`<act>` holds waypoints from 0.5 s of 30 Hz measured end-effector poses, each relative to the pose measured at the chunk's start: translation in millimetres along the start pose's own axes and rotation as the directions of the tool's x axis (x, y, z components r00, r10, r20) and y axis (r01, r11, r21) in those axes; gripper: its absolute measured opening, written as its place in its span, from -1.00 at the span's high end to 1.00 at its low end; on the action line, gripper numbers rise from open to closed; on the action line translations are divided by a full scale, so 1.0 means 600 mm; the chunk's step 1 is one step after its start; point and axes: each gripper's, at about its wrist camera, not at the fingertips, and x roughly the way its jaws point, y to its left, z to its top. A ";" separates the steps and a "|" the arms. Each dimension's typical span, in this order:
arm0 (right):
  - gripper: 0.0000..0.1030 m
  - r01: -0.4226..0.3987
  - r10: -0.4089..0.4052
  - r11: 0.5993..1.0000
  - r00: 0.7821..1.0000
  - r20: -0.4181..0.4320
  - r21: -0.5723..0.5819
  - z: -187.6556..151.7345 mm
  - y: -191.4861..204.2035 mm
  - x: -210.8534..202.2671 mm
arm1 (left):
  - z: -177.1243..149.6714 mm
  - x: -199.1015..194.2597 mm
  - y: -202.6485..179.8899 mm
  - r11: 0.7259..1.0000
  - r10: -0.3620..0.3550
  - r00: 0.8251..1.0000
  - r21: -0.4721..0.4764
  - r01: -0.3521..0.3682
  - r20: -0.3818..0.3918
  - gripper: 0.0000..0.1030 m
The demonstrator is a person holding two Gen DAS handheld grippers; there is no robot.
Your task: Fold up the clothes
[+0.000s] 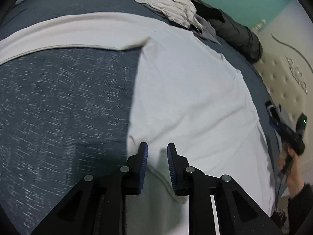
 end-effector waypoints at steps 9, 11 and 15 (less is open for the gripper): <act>0.38 -0.202 0.199 0.974 0.979 0.039 0.098 -0.078 0.089 -0.061 | 0.010 -0.038 0.050 0.996 0.026 0.998 -0.091 -0.021 0.057 0.24; 0.38 -0.220 0.219 0.972 0.975 0.024 0.086 -0.102 0.104 -0.072 | 0.022 -0.046 0.060 0.993 0.035 0.997 -0.118 -0.027 0.072 0.20; 0.38 -0.241 0.242 0.969 0.970 -0.021 0.058 -0.128 0.133 -0.070 | 0.046 -0.094 0.119 0.982 0.080 0.991 -0.181 -0.059 0.112 -0.13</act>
